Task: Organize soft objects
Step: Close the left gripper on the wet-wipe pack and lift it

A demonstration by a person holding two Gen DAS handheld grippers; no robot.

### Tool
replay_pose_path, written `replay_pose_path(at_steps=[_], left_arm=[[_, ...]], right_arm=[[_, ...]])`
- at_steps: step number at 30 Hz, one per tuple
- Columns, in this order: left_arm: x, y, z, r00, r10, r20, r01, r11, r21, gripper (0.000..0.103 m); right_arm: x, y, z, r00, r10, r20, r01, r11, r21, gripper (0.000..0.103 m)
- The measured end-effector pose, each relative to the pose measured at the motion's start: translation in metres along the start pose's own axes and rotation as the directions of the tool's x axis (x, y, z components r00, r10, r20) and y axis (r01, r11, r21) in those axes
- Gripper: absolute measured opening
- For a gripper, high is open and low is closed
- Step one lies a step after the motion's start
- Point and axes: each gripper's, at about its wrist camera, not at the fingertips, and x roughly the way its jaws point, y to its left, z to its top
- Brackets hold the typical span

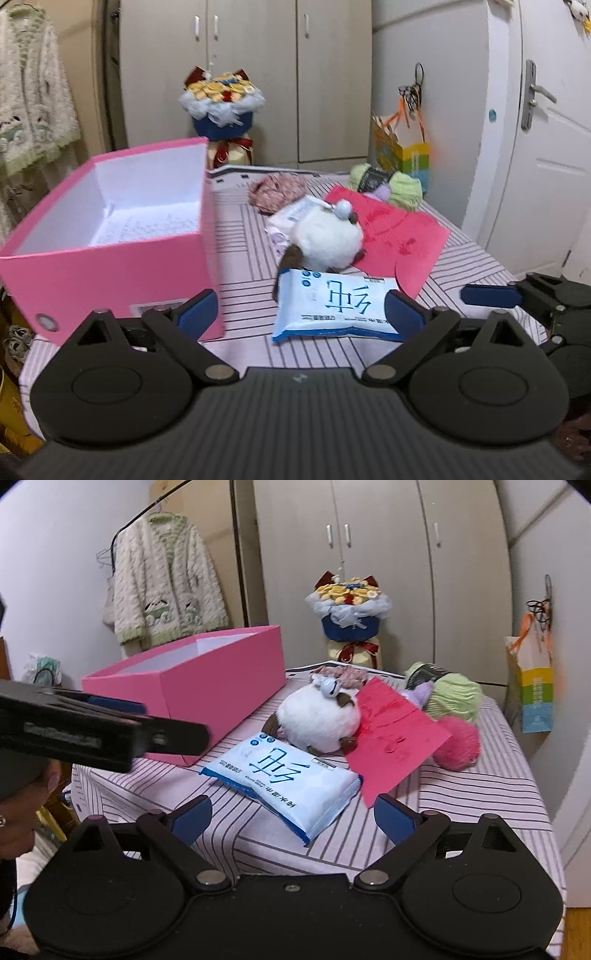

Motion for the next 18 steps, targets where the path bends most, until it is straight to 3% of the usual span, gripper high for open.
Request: replay_pose_path(at_steps=[5, 8, 11, 15, 18], left_arm=[[0.029, -0.012, -0.006, 0.998, 0.021, -0.063, -0.017, 0.998, 0.061, 0.072], [0.043, -0.007, -0.008, 0.996, 0.000, -0.093, 0.001, 1.000, 0.006, 0.066], [0.051, 0.001, -0.008, 0.995, -0.077, -0.070, 0.075, 0.997, -0.033, 0.065], [0.057, -0.003, -0.003, 0.998, -0.023, -0.057, 0.023, 1.000, 0.000, 0.065], [0.067, 0.002, 0.001, 0.993, -0.047, -0.106, 0.042, 0.998, -0.053, 0.065]], right_arm=[[0.017, -0.008, -0.001, 1.000, 0.021, -0.005, -0.021, 1.000, 0.021, 0.096], [0.028, -0.011, -0.002, 0.999, 0.033, -0.018, -0.033, 0.999, 0.028, 0.096], [0.039, -0.008, -0.002, 0.999, 0.033, -0.023, -0.033, 0.999, 0.005, 0.094], [0.050, -0.001, -0.002, 1.000, -0.001, -0.028, 0.000, 0.999, -0.054, 0.088], [0.053, -0.002, -0.002, 0.999, -0.006, -0.035, 0.004, 0.999, -0.043, 0.085]])
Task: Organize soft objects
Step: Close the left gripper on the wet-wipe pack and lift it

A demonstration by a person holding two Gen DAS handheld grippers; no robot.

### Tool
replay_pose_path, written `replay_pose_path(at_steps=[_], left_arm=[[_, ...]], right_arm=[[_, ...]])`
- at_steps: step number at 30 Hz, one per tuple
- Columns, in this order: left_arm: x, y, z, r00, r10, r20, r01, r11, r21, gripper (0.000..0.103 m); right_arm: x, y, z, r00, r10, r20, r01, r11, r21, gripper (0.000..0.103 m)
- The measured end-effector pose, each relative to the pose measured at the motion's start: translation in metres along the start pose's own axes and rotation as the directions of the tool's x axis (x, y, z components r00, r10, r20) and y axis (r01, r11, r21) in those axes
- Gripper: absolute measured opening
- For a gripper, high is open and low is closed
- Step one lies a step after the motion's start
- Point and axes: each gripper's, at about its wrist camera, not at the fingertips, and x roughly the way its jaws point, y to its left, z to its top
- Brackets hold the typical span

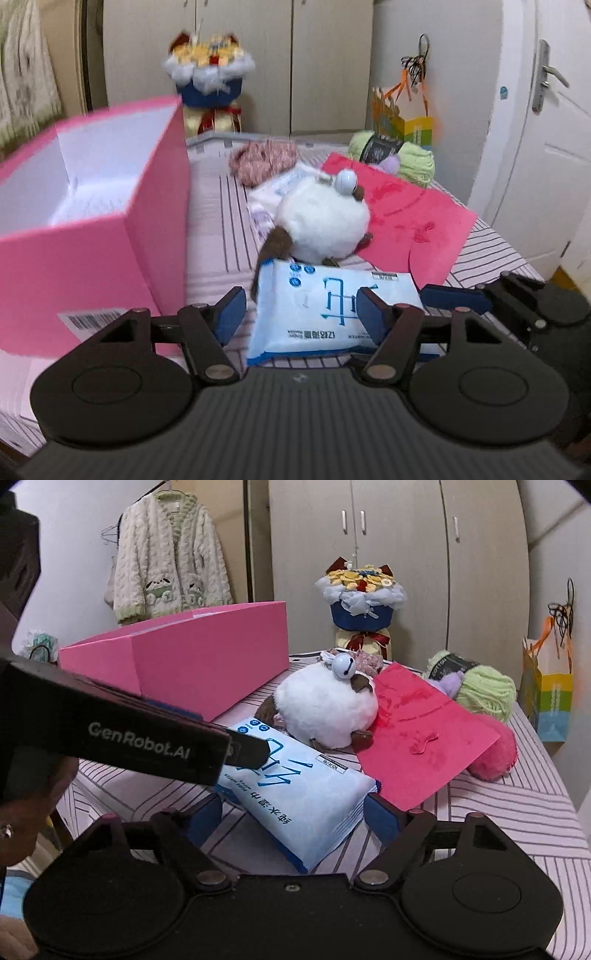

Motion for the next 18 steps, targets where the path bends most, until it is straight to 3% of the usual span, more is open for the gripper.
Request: replay_pose_path(at_steps=[4, 8, 13, 18], left_arm=[[0.0089, 0.0111, -0.0033, 0.998, -0.049, -0.027, 0.047, 0.996, -0.080, 0.057], [0.0082, 0.0094, -0.0067, 0.998, -0.062, -0.031, 0.060, 0.996, -0.072, 0.046], [0.0065, 0.0070, -0.0061, 0.998, -0.062, -0.031, 0.060, 0.996, -0.069, 0.044], [0.0025, 0.0030, -0.0056, 0.996, -0.076, -0.046, 0.074, 0.996, -0.051, 0.048]], right_arm=[[-0.0001, -0.0049, -0.0040, 1.000, 0.002, 0.006, -0.002, 0.999, 0.041, 0.081], [-0.0007, -0.0020, -0.0086, 0.999, -0.014, 0.034, 0.012, 0.998, 0.064, 0.079], [0.0006, 0.0037, -0.0092, 0.998, -0.031, 0.050, 0.028, 0.998, 0.063, 0.070], [-0.0018, 0.0031, -0.0107, 0.998, -0.016, 0.064, 0.011, 0.997, 0.073, 0.068]])
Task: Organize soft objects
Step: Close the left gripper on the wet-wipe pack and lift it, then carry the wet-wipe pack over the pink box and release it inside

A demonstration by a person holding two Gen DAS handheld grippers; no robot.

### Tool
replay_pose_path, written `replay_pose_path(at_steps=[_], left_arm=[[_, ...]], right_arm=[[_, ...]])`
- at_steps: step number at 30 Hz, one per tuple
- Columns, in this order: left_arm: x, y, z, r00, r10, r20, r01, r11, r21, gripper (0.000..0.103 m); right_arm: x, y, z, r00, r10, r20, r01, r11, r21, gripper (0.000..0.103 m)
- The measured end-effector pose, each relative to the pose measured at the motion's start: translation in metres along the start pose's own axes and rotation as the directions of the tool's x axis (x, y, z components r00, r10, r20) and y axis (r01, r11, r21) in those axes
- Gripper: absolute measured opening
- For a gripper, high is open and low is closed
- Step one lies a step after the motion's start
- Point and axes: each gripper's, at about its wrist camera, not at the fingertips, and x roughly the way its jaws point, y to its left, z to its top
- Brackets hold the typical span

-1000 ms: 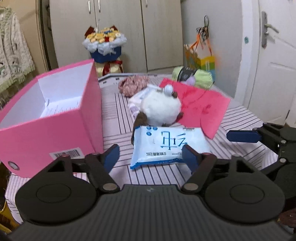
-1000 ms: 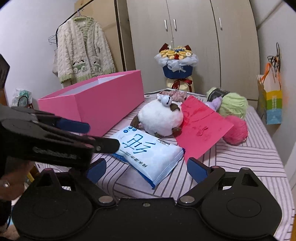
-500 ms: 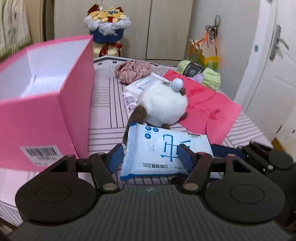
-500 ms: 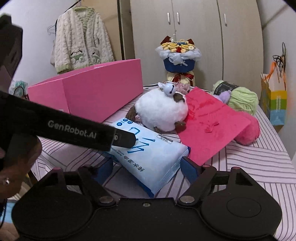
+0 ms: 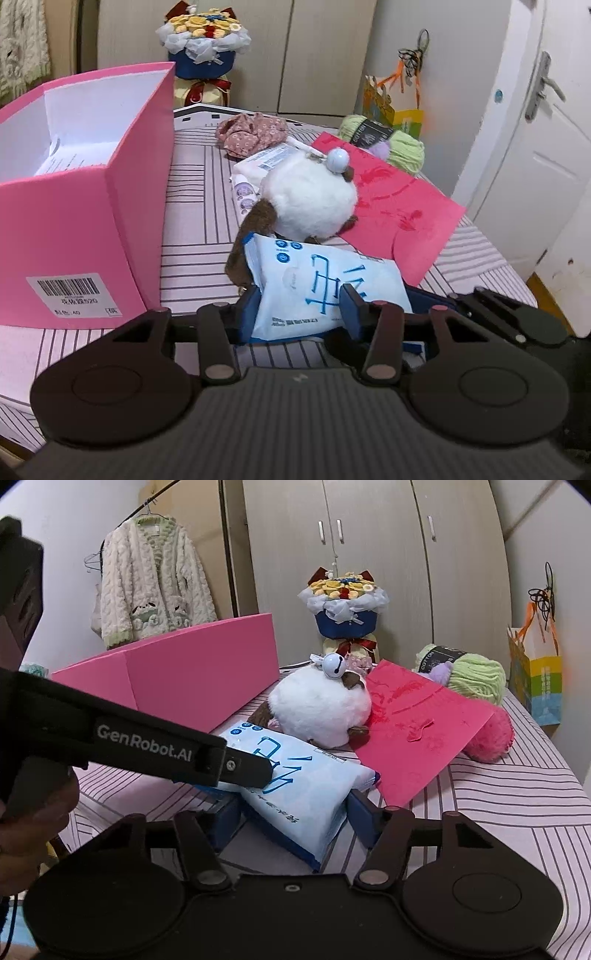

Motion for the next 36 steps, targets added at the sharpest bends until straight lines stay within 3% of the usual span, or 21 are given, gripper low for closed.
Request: replay_pose_path(at_steps=[5, 10, 15, 19, 25, 36], left_arm=[[-0.001, -0.017, -0.002, 0.999, 0.052, 0.006, -0.053, 0.998, 0.046, 0.051], [-0.010, -0.015, 0.003, 0.999, 0.035, -0.033, -0.034, 0.999, 0.036, 0.051], [-0.031, -0.011, 0.010, 0.998, -0.001, -0.065, 0.008, 0.995, 0.102, 0.051], [-0.048, -0.004, 0.012, 0.996, -0.019, -0.090, 0.027, 0.995, 0.097, 0.051], [-0.072, 0.013, 0.012, 0.990, -0.047, -0.129, 0.054, 0.997, 0.048, 0.051], [-0.129, 0.039, 0.011, 0.988, -0.029, -0.149, 0.037, 0.998, 0.046, 0.051]], right_arm=[[0.000, 0.001, -0.002, 1.000, -0.007, 0.018, 0.007, 0.999, 0.034, 0.068], [-0.008, 0.005, 0.000, 1.000, 0.002, 0.012, -0.003, 0.999, 0.038, 0.065], [-0.023, 0.013, 0.008, 1.000, 0.023, 0.003, -0.024, 0.998, 0.059, 0.065], [-0.032, 0.022, 0.017, 0.998, 0.049, -0.027, -0.048, 0.997, 0.054, 0.064], [-0.039, 0.048, 0.032, 0.992, 0.069, -0.102, -0.073, 0.997, -0.030, 0.064], [-0.060, 0.101, 0.060, 0.978, 0.109, -0.176, -0.139, 0.975, -0.173, 0.064]])
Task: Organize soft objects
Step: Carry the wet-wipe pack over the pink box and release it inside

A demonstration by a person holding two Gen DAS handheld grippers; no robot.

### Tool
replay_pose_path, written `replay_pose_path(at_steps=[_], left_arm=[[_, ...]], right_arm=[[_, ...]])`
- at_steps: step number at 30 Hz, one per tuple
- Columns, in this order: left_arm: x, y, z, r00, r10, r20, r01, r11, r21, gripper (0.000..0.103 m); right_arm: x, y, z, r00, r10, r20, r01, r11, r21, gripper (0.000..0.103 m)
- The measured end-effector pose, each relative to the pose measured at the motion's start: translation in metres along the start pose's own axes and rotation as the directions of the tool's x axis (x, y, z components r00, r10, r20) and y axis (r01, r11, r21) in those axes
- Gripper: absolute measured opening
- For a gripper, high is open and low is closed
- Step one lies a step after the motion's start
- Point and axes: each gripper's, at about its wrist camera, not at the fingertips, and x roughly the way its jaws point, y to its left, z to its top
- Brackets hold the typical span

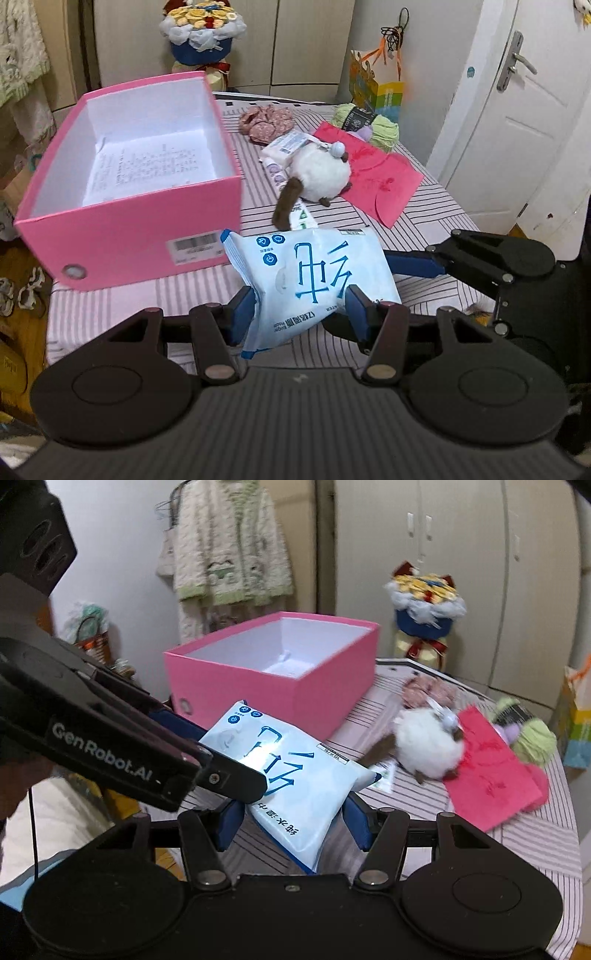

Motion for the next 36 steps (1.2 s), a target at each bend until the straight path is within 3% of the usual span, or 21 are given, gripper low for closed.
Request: replay_pose_path(at_steps=[11, 21, 26, 36], left_arm=[[-0.053, 0.039, 0.005, 0.995, -0.001, 0.096, 0.004, 0.999, -0.033, 0.052], [-0.060, 0.088, 0.044, 0.975, 0.016, 0.222, -0.004, 0.999, -0.054, 0.052], [-0.038, 0.117, 0.070, 0.974, 0.033, 0.223, -0.013, 0.996, -0.091, 0.052], [0.036, 0.169, 0.116, 0.988, 0.072, 0.134, -0.045, 0.980, -0.194, 0.052]], right_arm=[[-0.007, 0.042, 0.041, 0.997, 0.007, 0.077, 0.004, 0.990, -0.141, 0.064], [0.027, 0.047, 0.094, 0.986, -0.008, 0.169, 0.041, 0.980, -0.195, 0.064], [0.066, 0.033, 0.124, 0.991, 0.013, 0.135, 0.011, 0.984, -0.180, 0.064], [0.155, 0.003, 0.163, 0.999, 0.033, -0.039, -0.038, 0.990, -0.133, 0.064]])
